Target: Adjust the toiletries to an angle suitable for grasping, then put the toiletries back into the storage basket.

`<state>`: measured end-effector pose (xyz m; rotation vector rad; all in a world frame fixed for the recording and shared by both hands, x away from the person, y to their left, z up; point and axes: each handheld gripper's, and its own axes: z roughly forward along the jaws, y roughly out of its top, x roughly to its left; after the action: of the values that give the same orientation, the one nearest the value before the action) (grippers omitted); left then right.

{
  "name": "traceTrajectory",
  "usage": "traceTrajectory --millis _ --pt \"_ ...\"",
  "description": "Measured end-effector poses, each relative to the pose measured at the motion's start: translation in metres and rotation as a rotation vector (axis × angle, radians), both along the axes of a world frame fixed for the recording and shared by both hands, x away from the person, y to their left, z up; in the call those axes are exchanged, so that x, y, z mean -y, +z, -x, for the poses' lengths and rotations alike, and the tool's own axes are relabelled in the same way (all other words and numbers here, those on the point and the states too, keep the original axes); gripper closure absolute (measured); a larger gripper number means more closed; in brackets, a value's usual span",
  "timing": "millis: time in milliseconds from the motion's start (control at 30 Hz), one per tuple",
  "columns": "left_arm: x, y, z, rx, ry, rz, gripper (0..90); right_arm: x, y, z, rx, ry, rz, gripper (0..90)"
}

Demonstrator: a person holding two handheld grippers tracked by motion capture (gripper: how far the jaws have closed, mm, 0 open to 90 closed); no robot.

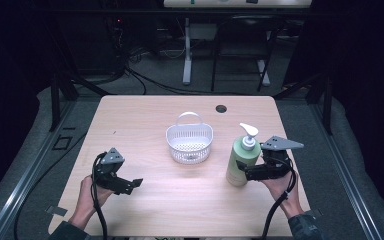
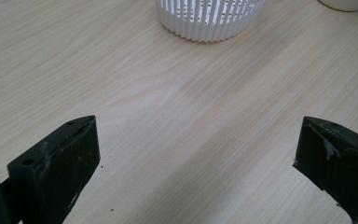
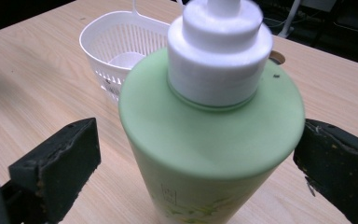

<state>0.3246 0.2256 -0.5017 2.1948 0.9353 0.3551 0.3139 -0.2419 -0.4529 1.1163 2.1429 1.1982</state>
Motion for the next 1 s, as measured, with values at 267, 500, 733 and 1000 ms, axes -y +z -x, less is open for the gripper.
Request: traceTrajectory --millis 267,500,733,1000 --pt "0.0 0.0 -0.001 0.004 0.0 0.004 0.0 0.001 0.012 -0.002 0.022 0.003 -0.044 0.0" --pt "-0.002 0.001 -0.001 0.003 0.005 0.003 0.0 0.0 0.021 -0.009 0.06 -0.002 -0.076 0.0" --pt "0.001 0.0 -0.001 -0.003 -0.002 -0.001 0.0 -0.001 0.026 -0.009 0.094 0.004 -0.1 14.8" --pt "0.001 0.0 -0.002 -0.006 -0.002 0.0 0.0 -0.002 0.032 -0.01 0.113 0.016 -0.116 35.2"
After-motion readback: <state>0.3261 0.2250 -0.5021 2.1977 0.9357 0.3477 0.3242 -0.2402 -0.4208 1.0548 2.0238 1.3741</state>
